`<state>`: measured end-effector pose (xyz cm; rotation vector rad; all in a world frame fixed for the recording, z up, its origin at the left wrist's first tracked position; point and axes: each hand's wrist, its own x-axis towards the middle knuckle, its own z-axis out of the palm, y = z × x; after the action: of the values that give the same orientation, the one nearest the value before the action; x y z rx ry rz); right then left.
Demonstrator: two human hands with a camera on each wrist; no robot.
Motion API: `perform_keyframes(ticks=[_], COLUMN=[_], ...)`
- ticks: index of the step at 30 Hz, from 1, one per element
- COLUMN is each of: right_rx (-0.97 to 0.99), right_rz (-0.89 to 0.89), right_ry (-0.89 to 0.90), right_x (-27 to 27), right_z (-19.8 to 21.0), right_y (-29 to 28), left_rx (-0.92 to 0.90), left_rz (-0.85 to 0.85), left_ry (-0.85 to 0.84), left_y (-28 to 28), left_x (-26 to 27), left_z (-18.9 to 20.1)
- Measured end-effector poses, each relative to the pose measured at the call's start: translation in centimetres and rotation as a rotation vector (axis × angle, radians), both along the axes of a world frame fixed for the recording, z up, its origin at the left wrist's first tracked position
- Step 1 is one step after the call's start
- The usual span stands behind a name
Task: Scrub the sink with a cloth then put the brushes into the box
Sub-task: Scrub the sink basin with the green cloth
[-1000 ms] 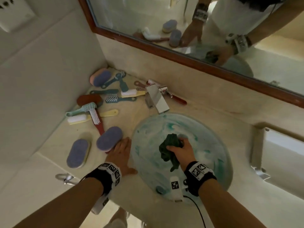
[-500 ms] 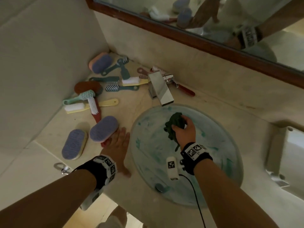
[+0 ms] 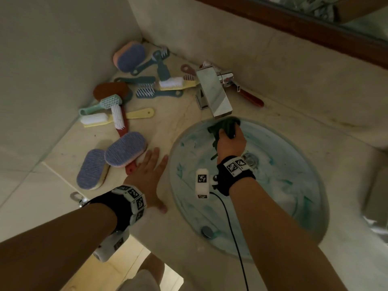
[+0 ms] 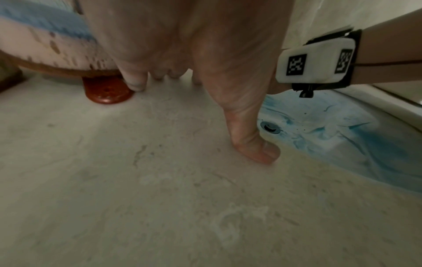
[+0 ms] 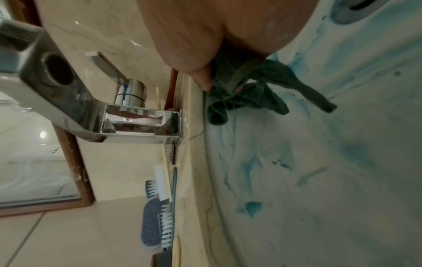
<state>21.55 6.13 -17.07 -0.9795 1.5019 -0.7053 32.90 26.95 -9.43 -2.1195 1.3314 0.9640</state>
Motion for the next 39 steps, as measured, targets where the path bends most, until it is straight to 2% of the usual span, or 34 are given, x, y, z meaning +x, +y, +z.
perform_keyframes(ticks=[5, 11, 19, 23, 29, 31, 35, 39], right_rx=[0.002, -0.001, -0.022, -0.005, 0.014, 0.005, 0.0, 0.019], right_rz=[0.061, 0.202, 0.03, 0.031, 0.239, 0.257, 0.116, -0.02], right_ry=[0.04, -0.032, -0.009, -0.009, -0.042, -0.038, -0.011, -0.057], right_x=[1.3, 2.8, 1.7, 2.5, 3.8, 3.8, 3.2, 3.0], right_z=[0.0, 0.1, -0.8, -0.6, 0.2, 0.2, 0.3, 0.1], right_y=[0.8, 3.5, 1.5, 1.8, 5.0, 5.1, 2.7, 1.8], left_rx=[-0.008, -0.048, -0.069, -0.059, -0.051, -0.055, -0.039, -0.046], left_rz=[0.009, 0.033, 0.024, 0.011, 0.015, 0.019, 0.008, 0.008], left_ry=[-0.004, 0.014, -0.001, -0.016, -0.013, -0.014, -0.022, -0.018], left_y=[0.2, 0.5, 0.5, 0.4, 0.5, 0.5, 0.3, 0.5], left_x=[0.2, 0.6, 0.3, 0.3, 0.3, 0.4, 0.3, 0.2], left_z=[-0.3, -0.6, -0.6, -0.6, -0.5, -0.5, -0.4, -0.1])
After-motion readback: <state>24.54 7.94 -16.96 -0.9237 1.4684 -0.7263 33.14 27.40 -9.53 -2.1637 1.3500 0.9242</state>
